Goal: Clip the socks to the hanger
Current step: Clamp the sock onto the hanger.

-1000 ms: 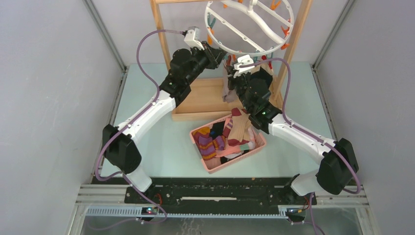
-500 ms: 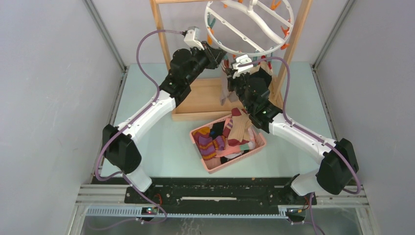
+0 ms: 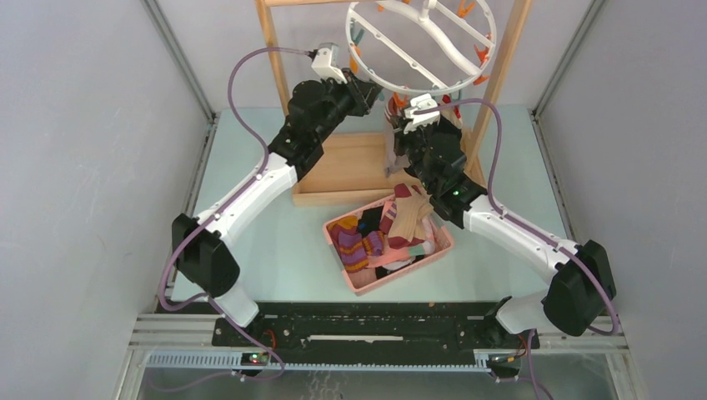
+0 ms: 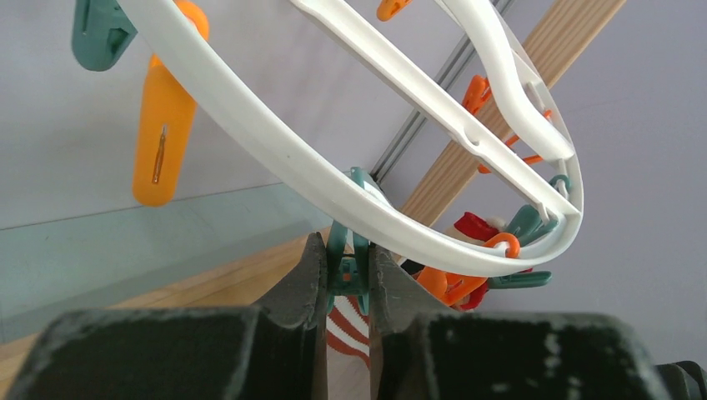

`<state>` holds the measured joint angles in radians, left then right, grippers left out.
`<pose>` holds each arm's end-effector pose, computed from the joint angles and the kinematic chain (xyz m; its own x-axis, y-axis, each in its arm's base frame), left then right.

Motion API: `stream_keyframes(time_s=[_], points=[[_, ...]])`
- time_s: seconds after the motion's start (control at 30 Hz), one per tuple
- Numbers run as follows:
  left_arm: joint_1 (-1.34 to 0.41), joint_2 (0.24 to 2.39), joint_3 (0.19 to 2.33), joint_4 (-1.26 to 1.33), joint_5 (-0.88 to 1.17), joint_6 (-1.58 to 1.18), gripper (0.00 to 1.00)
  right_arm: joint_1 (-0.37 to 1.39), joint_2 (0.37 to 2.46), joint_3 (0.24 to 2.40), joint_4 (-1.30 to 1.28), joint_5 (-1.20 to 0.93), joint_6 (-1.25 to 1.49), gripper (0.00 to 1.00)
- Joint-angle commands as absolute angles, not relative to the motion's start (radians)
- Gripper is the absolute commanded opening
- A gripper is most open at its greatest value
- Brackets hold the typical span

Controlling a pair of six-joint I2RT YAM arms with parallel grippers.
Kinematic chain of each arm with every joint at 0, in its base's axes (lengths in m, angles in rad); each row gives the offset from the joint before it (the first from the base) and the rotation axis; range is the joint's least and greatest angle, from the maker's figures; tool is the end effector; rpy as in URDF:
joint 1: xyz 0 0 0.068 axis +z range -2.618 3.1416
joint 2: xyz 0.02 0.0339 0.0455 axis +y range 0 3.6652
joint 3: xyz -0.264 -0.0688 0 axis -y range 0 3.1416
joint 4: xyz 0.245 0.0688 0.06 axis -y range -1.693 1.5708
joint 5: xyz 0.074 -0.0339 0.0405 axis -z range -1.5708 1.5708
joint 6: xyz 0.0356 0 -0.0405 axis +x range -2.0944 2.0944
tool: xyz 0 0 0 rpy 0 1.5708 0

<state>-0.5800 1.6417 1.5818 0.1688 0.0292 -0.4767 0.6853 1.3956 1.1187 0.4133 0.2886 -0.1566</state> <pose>0.3305 -0.2178 0.4340 -0.1817 -0.4293 -0.8847 0.5500 0.7014 -0.4533 0.2644 0.2030 0.3789 0.1646 -0.0586 -0.9846 -0.3673 0.9228 -0.1163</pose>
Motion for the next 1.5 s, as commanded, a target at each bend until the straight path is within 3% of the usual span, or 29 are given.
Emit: stream_keyframes(time_s=[0.0, 0.83, 1.23, 1.47], points=[[-0.575, 1.595, 1.649, 0.165, 0.008, -0.44, 0.01, 0.702, 1.354, 1.126, 0.467, 0.285, -0.154, 0.0], [-0.574, 1.606, 1.65, 0.175, 0.018, -0.446, 0.0, 0.746, 1.459, 1.255, 0.468, 0.325, -0.249, 0.0], [-0.575, 1.602, 1.661, 0.163, 0.015, -0.442, 0.0, 0.778, 1.497, 1.29, 0.453, 0.504, -0.414, 0.0], [-0.575, 1.604, 1.657, 0.16, 0.017, -0.45, 0.0, 0.776, 1.485, 1.282, 0.504, 0.497, -0.443, 0.0]])
